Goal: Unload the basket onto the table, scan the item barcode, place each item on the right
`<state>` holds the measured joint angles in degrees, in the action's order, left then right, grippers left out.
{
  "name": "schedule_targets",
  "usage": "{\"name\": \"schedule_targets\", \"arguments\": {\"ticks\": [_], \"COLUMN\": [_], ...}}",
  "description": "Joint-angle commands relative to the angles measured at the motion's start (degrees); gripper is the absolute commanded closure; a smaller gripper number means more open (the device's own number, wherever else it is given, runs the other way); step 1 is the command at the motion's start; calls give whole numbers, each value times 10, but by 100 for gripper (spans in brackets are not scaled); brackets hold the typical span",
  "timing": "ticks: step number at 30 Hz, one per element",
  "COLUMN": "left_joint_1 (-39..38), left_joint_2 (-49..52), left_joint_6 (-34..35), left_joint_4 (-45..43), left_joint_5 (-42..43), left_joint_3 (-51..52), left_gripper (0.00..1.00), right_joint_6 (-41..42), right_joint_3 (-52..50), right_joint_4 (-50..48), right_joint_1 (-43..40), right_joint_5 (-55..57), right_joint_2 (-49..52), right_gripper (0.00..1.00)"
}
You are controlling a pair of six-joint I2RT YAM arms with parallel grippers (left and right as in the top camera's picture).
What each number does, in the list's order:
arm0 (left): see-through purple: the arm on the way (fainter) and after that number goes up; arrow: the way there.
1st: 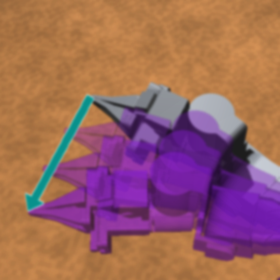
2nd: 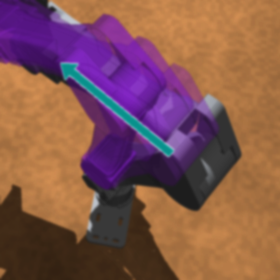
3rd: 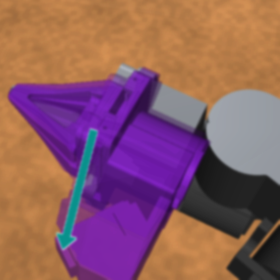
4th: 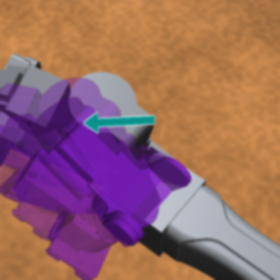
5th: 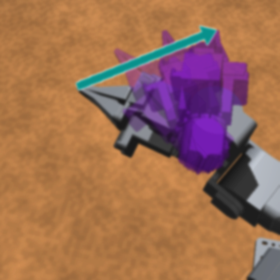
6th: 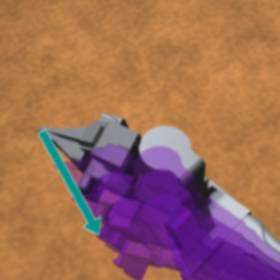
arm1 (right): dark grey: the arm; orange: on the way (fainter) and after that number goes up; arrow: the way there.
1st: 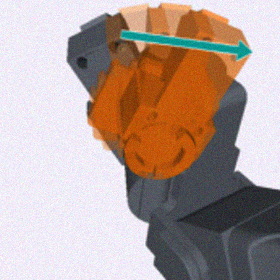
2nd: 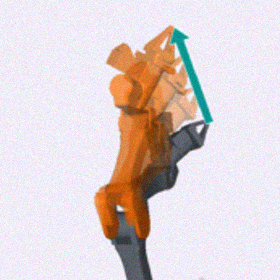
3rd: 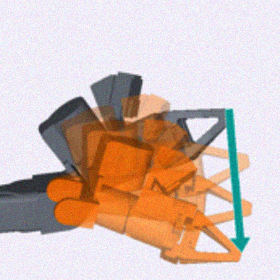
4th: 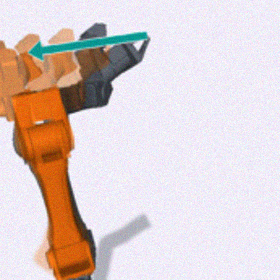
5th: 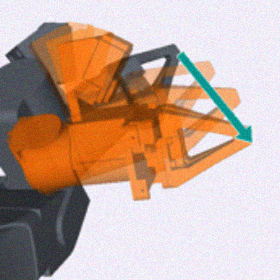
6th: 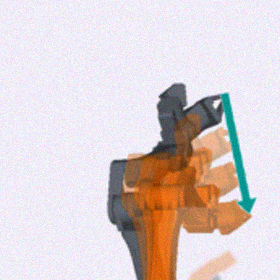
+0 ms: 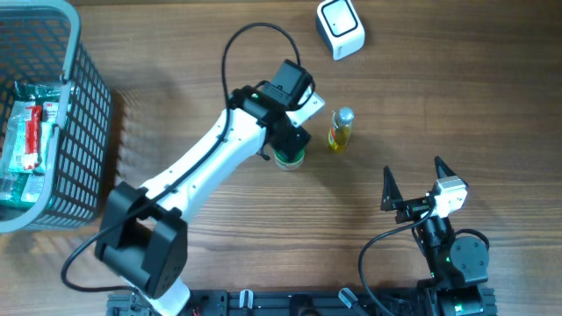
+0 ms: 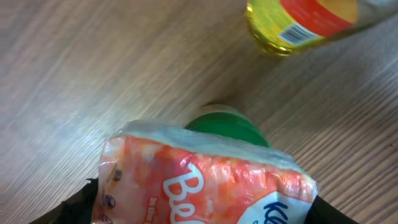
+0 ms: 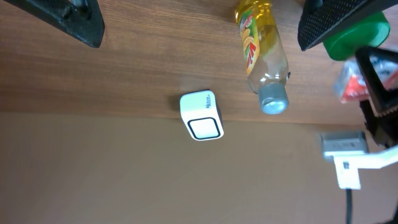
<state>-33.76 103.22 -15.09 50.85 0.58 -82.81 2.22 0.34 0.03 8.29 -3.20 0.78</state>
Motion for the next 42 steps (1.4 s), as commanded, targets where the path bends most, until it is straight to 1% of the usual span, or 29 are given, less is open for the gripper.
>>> {"name": "schedule_targets", "arguments": {"ticks": [1, 5, 6, 7, 9, 11, 12, 13, 15, 16, 19, 23, 25, 29, 36, 38, 40, 41, 42], "left_joint_1": [37, 102, 116, 128, 137, 137, 134, 132, 128, 123, 96, 57, 42, 28, 25, 25, 25, 25, 25], "left_joint_2": [-33, -36, -36, -36, -35, -35, -33, -33, -33, -34, -34, -33, -32, -8, 58, 71, 72, 72, 72], "left_joint_6": [56, 185, 204, 207, 207, 200, 198, 188, 144, 109, -24, -75, -103, -115, -115, -115, -115, -115, -115], "left_joint_4": [12, 57, 71, 84, 100, 103, 103, 102, 97, 92, 85, 59, 53, 51, 30, 28, 25, 23, 23], "left_joint_5": [9, 9, 9, 10, 9, 9, 10, 12, 16, 19, 60, 63, 83, 94, 94, 94, 95, 95, 97], "left_joint_3": [-5, -5, -4, -4, -1, 9, 13, 13, 13, 13, 13, 13, 13, 13, 13, 13, 13, 13, 13], "left_gripper": [32, 32, 32, 32, 23, 18, 6, 0, 0, 0, 0, 0, 0, 0, 1, 7, 15, 17, 14], "right_joint_6": [-7, -7, -7, -7, -7, -7, -7, -7, -7, -7, -7, -7, -7, -7, -7, -7, -7, -7, -7], "right_joint_3": [0, 0, 0, 0, 0, 0, 0, 0, 0, 0, 0, 0, 0, 0, 0, 0, 0, 0, 0], "right_joint_4": [-1, -1, -1, -1, -1, -1, -1, -1, -2, -1, -1, -1, -1, -1, -1, -1, -1, -1, -1], "right_joint_1": [-1, -1, -1, -1, -1, -1, -1, -1, -1, -1, -1, -1, -1, -1, -1, -1, -1, -1, -1], "right_joint_5": [-3, -3, -3, -3, -3, -3, -3, -3, -3, -3, -3, -3, -3, -3, -3, -3, -3, -3, -3], "right_joint_2": [-2, -2, -2, -2, -2, -2, -2, -2, -2, -2, -2, -2, -2, -2, -2, -2, -2, -2, -2], "right_gripper": [0, 0, 0, 0, 0, 0, 0, 0, 0, 0, 0, 1, 0, 0, 0, 0, 0, 0, 0]}}
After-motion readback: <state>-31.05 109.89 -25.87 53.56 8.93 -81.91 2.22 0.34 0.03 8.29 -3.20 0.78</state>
